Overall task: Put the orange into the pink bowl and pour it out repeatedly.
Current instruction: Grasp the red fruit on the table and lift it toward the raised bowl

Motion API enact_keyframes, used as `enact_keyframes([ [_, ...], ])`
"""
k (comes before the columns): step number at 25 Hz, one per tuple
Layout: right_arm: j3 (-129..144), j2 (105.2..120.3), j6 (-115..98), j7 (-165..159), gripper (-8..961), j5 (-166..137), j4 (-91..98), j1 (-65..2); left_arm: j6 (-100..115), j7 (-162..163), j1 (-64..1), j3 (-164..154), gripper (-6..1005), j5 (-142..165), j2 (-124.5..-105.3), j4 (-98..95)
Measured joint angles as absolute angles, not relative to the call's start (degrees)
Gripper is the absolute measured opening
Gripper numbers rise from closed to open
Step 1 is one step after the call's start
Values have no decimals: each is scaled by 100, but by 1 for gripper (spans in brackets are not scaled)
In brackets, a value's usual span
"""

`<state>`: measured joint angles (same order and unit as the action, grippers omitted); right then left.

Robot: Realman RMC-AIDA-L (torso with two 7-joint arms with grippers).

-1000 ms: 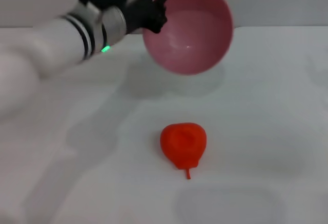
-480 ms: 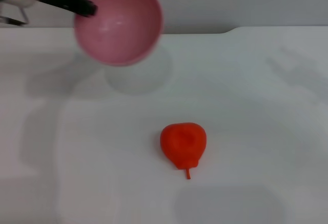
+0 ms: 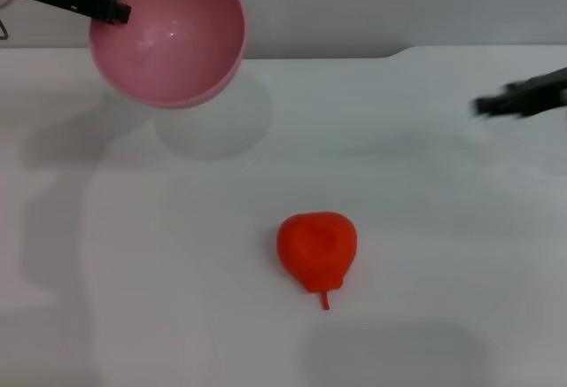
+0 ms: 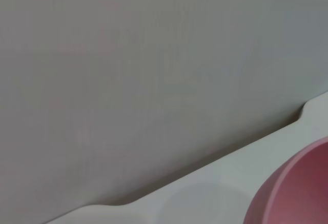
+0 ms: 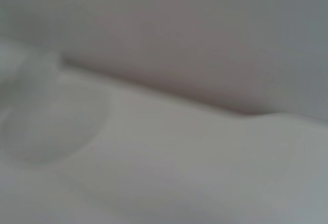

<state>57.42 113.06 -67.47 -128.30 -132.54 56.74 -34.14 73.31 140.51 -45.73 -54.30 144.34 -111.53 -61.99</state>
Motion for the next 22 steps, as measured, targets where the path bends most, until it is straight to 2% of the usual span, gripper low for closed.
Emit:
enact_keyframes([
  [3,6005,11516,-6995,-12525,601,-13411,5150,-3968,7309,14045,-4600,-5433,38,14472,-11165,-6202],
  [6,6205,11799,-7279,-12220,601,-13372,5172,-4190,7306,14045,-4605,-5433,38,14491,-11167,-6202],
  [7,6342,11847,-7387,-12180,601,-13299,5216,-4231,7306,14045,-4605,-5433,38,14491,-11167,-6202],
  [22,7566,11886,-7590,-12150,601,-12694,5092,-4397,7258,14045,-4575,-5424,39,14519,-11227,-6152],
])
